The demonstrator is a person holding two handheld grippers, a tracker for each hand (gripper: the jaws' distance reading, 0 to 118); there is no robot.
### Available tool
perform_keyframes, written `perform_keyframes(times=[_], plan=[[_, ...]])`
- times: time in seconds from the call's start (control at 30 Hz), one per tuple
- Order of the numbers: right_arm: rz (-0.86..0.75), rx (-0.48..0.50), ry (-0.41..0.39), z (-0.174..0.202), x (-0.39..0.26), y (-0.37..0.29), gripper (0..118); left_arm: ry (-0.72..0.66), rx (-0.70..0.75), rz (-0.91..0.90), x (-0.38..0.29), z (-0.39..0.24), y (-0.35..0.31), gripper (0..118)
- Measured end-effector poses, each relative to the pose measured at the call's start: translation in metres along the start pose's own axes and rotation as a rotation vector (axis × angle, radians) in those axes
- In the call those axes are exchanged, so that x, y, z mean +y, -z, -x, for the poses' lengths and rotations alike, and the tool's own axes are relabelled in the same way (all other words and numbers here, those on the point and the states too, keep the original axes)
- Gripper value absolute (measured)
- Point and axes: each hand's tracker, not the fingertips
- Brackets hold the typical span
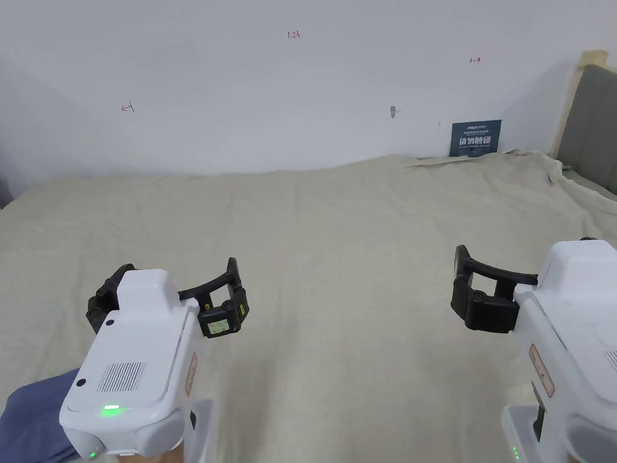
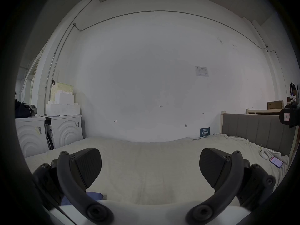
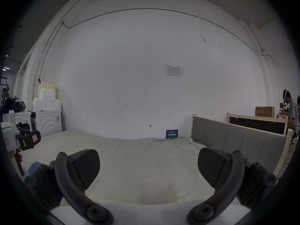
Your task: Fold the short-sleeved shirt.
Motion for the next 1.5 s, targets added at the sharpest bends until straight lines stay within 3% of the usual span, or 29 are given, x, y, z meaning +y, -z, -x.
perform_keyframes(times=[1.5], plan=[[-0.008, -0.005, -0.011, -0.0009, 0.0002, 0.0025, 118, 0.013, 0.012, 0.0, -0.0001, 0.0052, 0.0008, 118]])
